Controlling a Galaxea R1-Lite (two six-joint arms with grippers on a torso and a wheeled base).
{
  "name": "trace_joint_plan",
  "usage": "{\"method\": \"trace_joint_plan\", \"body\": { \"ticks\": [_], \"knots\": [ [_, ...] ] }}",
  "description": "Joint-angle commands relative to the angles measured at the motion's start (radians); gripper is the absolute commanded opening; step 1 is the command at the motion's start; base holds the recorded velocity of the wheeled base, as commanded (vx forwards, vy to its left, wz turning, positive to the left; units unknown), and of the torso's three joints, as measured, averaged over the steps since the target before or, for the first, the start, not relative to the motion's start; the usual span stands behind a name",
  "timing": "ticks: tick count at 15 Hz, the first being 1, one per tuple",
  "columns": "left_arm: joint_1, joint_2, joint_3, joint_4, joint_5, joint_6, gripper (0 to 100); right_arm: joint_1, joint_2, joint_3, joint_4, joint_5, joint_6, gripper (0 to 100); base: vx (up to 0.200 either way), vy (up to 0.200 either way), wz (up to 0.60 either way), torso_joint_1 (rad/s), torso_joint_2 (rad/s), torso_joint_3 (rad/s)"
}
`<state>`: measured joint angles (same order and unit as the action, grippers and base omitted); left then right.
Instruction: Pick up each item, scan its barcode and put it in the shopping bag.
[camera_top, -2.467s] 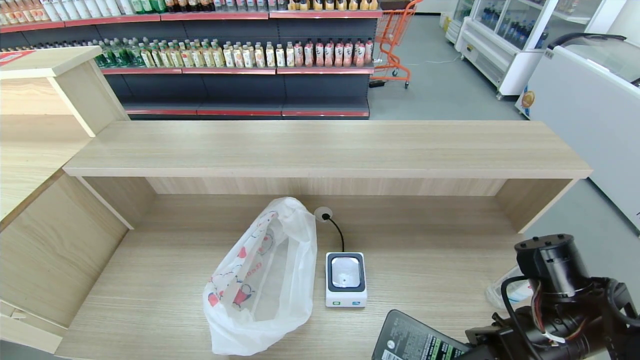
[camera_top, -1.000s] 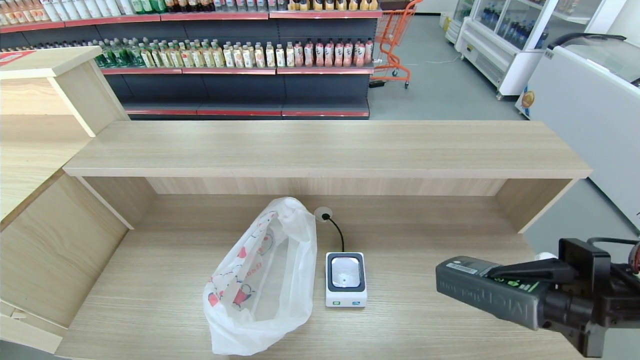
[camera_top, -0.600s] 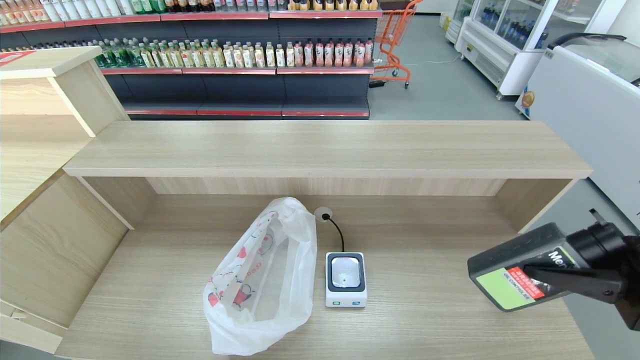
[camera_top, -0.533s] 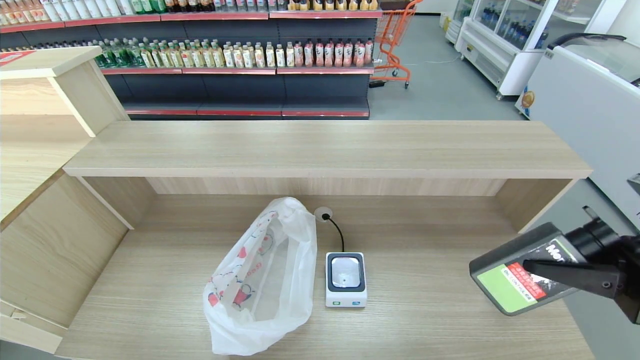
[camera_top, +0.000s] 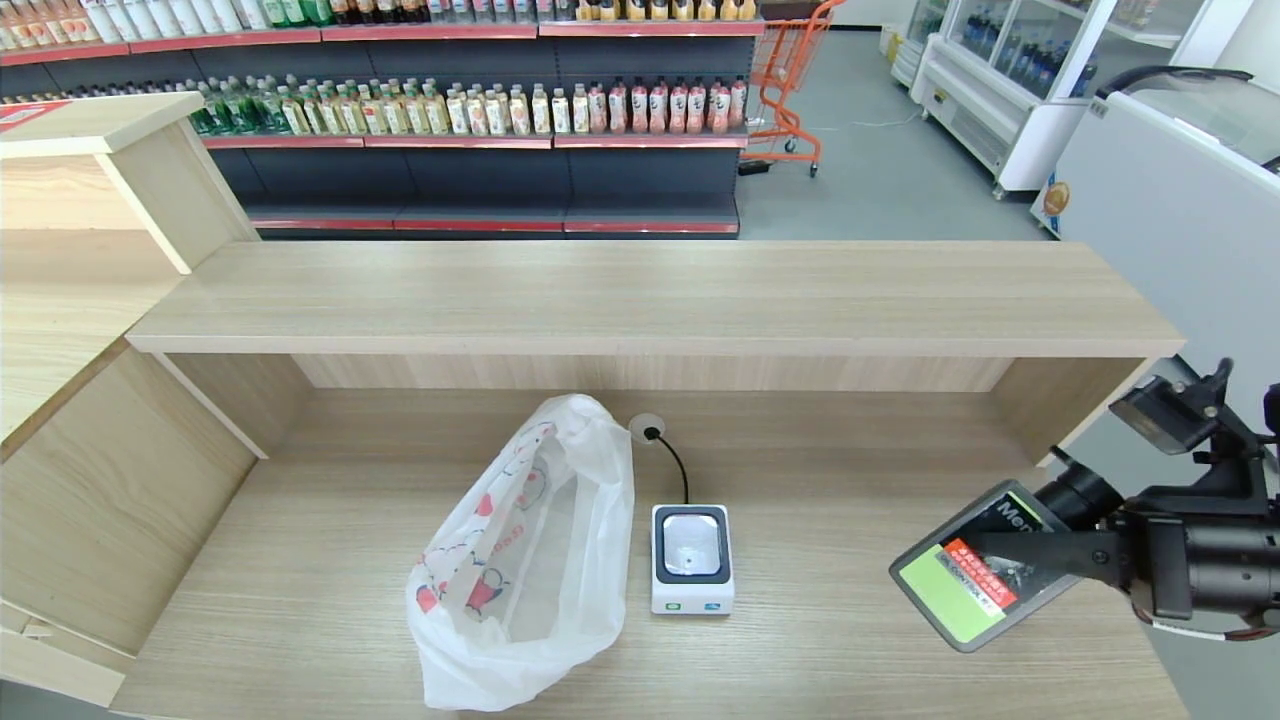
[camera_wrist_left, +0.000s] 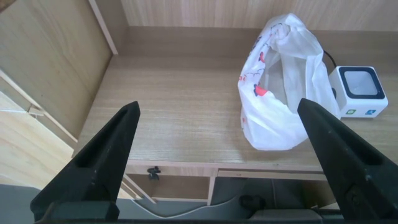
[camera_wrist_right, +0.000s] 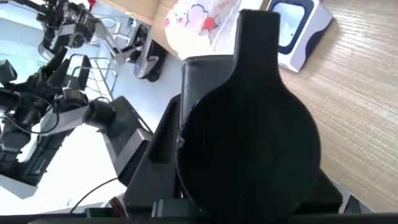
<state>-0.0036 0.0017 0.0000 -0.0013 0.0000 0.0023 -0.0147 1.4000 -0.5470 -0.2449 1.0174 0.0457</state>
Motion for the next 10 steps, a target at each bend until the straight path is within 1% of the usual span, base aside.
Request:
{"method": "trace_joint_plan", "body": {
  "ticks": [1, 4, 5, 6, 7, 10],
  "knots": [
    [0.001, 0.000, 0.000, 0.000, 0.000, 0.001, 100, 0.009, 0.014, 0.006, 0.001, 0.000, -0.001, 0, 0.000, 0.000, 0.00, 0.000, 0.00, 0.000],
    [0.001, 0.000, 0.000, 0.000, 0.000, 0.001, 100, 0.002, 0.010, 0.002, 0.001, -0.005, -0.001, 0, 0.000, 0.000, 0.00, 0.000, 0.00, 0.000],
    [0.001, 0.000, 0.000, 0.000, 0.000, 0.001, 100, 0.004, 0.010, 0.006, 0.001, -0.025, -0.001, 0, 0.000, 0.000, 0.00, 0.000, 0.00, 0.000],
    [0.002, 0.000, 0.000, 0.000, 0.000, 0.001, 100, 0.013, 0.013, 0.007, 0.001, -0.071, -0.001, 0, 0.000, 0.000, 0.00, 0.000, 0.00, 0.000],
    [0.002, 0.000, 0.000, 0.000, 0.000, 0.001, 100, 0.025, 0.022, 0.006, 0.001, -0.088, -0.001, 0, 0.000, 0.000, 0.00, 0.000, 0.00, 0.000],
    [0.001, 0.000, 0.000, 0.000, 0.000, -0.004, 100, 0.027, 0.040, -0.011, -0.001, -0.089, -0.001, 0, 0.000, 0.200, 0.00, -0.001, 0.00, 0.004]
  ]
}}
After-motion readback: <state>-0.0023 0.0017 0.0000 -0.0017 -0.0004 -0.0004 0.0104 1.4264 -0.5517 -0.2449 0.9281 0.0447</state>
